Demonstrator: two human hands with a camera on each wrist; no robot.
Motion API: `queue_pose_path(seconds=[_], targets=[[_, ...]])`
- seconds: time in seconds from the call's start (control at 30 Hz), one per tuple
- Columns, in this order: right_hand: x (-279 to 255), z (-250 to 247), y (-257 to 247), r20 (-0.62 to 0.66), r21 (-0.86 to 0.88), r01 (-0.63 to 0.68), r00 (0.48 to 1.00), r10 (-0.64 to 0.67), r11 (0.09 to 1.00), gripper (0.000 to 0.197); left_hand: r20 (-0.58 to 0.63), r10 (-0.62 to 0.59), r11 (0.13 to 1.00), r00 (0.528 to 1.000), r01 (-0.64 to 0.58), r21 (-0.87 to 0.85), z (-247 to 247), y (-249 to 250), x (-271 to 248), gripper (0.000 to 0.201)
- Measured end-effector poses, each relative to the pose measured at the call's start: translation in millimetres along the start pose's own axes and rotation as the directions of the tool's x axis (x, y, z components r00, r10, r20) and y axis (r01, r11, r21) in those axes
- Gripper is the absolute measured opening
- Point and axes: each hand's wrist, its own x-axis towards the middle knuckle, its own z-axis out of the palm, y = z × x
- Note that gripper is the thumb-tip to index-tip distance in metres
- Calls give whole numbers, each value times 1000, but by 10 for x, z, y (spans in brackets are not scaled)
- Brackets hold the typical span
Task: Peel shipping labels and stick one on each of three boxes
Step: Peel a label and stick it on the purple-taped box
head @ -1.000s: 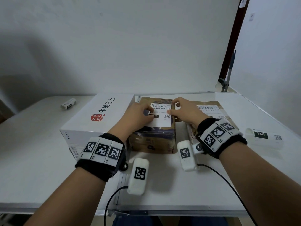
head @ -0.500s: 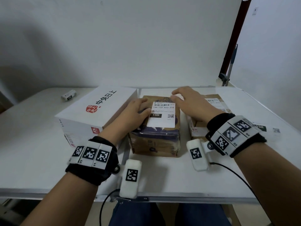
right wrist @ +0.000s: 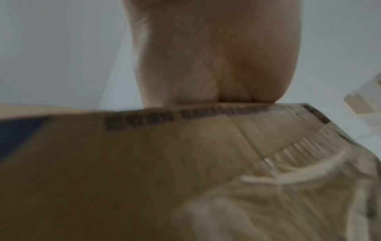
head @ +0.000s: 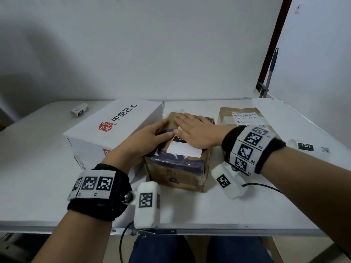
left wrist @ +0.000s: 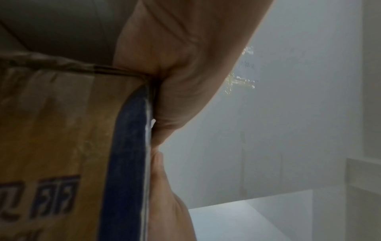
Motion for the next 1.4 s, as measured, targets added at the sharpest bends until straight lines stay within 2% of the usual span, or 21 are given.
queue_pose_path(seconds=[0.1, 0.23, 0.33, 0.7, 0.9, 1.0, 1.1, 1.27, 1.33, 1.4], targets=[[40, -14, 65, 6, 9, -53, 999, 53, 999, 61, -3, -18, 996, 1000, 18, -84, 25, -3, -1, 62], [105, -50, 297, 9, 51, -211, 977, 211, 976, 62, 13, -26, 992, 1000, 27, -126, 27, 0, -18, 63], [95, -84, 383, 41, 70, -275, 961, 273, 959, 62, -3, -24, 990, 1000, 23, -136, 28, -12, -16, 63], [10, -115, 321, 39, 113, -311, 950, 308, 944, 62, -5, -37, 995, 999, 36, -93, 14, -34, -1, 66], [-94, -112, 514, 26, 85, -334, 943, 333, 939, 67, 0, -52, 986, 999, 51, -157, 21, -6, 1, 65], [-162, -140, 558, -37, 84, -346, 936, 350, 934, 67, -8, -56, 971, 998, 52, -232, 34, -16, -7, 62], [-186, -213, 441, -126, 82, -269, 952, 278, 960, 66, 5, -41, 960, 999, 40, -278, 45, -10, -18, 62], [-119, -163, -85, -87, 45, -17, 996, 21, 999, 63, 112, 0, 967, 994, 28, -252, 26, 32, 19, 76], [-67, -112, -128, -40, 7, 12, 999, -12, 1000, 64, 128, 8, 968, 992, 25, -249, 14, 27, 37, 78], [-34, -89, -67, 3, -2, -16, 1000, 16, 1000, 66, 124, 6, 971, 992, 24, -237, 13, 18, 46, 79]])
